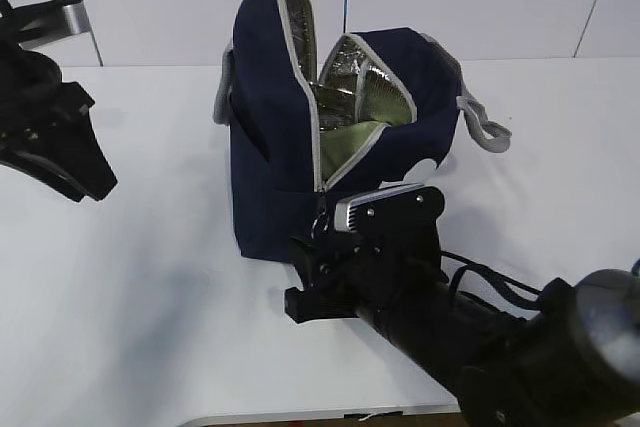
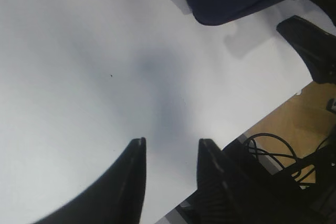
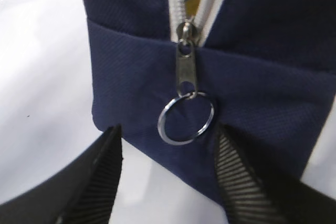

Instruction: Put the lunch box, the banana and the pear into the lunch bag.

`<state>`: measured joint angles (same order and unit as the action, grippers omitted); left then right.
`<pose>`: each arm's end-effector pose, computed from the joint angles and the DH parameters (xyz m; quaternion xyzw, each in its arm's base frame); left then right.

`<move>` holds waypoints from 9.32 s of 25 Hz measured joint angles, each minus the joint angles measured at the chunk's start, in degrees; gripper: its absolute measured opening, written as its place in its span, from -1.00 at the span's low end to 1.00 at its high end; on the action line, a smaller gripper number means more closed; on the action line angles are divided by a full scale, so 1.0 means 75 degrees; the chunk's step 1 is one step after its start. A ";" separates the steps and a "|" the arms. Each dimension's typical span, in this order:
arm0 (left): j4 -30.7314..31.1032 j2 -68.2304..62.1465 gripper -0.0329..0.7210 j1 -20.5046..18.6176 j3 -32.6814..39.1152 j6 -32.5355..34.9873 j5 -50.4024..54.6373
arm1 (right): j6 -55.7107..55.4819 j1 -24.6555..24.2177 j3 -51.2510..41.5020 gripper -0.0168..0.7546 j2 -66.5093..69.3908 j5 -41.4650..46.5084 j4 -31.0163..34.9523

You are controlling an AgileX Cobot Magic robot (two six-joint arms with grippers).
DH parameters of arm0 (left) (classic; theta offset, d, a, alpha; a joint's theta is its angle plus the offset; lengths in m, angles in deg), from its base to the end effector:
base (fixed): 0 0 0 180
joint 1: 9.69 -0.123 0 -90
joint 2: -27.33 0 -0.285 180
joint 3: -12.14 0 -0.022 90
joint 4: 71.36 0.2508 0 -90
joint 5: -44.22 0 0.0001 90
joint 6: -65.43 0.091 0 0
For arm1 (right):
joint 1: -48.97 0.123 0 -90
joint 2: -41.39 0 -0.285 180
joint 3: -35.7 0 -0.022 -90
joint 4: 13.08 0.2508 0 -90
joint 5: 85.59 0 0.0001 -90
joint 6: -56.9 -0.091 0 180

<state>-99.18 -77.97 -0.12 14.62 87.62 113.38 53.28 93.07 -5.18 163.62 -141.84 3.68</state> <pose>0.3173 -0.0938 0.2608 0.1890 0.9550 -0.2227 0.0507 0.2521 0.2139 0.1031 -0.1461 0.7930 0.1935 0.5589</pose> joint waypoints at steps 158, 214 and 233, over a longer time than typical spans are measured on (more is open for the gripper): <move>-0.2617 0.0373 -0.04 0.0490 0.1774 0.5334 -0.3270 | 0.2748 0.0000 0.6155 -0.91 -0.2890 1.1909 -0.3054; -0.4130 0.0812 -0.95 0.0535 0.1747 0.6756 -0.2675 | 0.0131 -0.0110 0.6988 -0.91 -0.2350 1.1913 -0.8321; -0.4563 0.0852 0.06 0.0535 0.1610 0.6299 -0.2662 | -0.1133 -0.0278 0.7065 -0.91 -0.2339 1.2415 -0.6534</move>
<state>-133.40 -71.58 3.89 26.70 134.86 93.42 44.79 90.99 47.81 146.08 -48.73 -45.32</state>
